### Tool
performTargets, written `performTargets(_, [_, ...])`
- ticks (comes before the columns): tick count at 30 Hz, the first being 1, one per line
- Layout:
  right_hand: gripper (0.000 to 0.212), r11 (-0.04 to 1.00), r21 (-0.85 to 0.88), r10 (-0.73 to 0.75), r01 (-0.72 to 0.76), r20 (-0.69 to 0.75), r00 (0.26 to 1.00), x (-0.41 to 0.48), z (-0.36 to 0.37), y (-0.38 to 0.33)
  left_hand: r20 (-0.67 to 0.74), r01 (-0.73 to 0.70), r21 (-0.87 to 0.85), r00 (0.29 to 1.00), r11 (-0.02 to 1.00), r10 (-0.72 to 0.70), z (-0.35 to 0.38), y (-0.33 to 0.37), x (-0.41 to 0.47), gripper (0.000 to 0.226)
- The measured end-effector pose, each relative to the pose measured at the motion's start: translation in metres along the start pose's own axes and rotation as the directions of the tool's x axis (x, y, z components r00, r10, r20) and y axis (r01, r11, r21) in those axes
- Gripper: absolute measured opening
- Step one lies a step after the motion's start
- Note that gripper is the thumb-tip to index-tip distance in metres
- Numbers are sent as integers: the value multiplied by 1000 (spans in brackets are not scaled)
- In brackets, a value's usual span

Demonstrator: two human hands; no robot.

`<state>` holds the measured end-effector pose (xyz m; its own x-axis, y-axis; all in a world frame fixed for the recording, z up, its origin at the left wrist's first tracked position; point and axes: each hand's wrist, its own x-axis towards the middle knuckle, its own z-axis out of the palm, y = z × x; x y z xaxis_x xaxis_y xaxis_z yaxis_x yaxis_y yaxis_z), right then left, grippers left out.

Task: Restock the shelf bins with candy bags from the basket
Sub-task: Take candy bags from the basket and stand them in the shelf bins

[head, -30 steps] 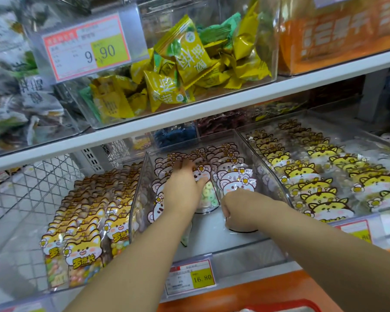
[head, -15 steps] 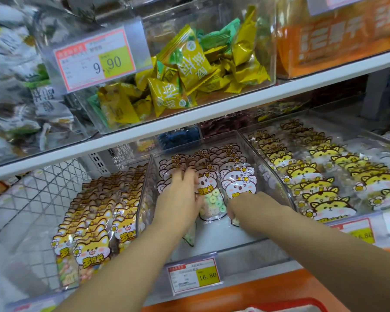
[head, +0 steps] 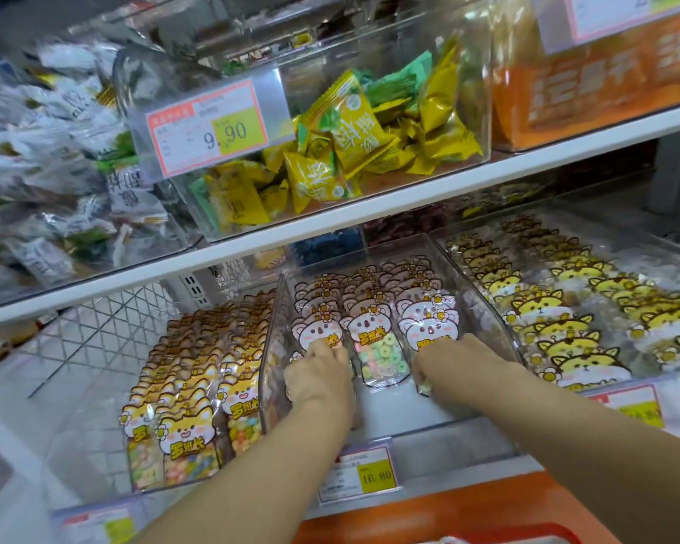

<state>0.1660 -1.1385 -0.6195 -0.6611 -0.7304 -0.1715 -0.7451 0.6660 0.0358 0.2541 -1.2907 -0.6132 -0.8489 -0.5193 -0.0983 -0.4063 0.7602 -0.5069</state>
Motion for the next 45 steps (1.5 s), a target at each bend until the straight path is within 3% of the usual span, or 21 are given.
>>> performTargets(6, [32,1000,4,-16,16,-14,1000,-1,1,1,10,-292,288,953,912,302,-2,-8,-5,63])
performTargets(15, [37,1000,-11,-10,11,29,1000,-2,-2,-4,119,-510,367,855,778,505,-5,-21,-6,48])
performTargets(22, [48,999,6,-42,42,42,998,0,-3,-3,100,-473,417,873,776,478,-6,-19,-2,56])
performTargets(28, [51,1000,2,-26,26,59,998,1,3,-3,92,-516,445,840,732,535,1,-14,3,53])
performTargets(36, [59,1000,-2,-16,16,11,1000,-1,1,-1,24,-463,479,857,746,515,15,-18,14,73])
performTargets(41, [45,997,43,-64,59,105,992,-4,-5,1,70,-518,468,830,716,554,4,-24,3,77])
performTargets(45, [38,998,33,-66,62,170,983,-9,-12,-4,73,-534,446,821,718,566,-13,-33,-14,66])
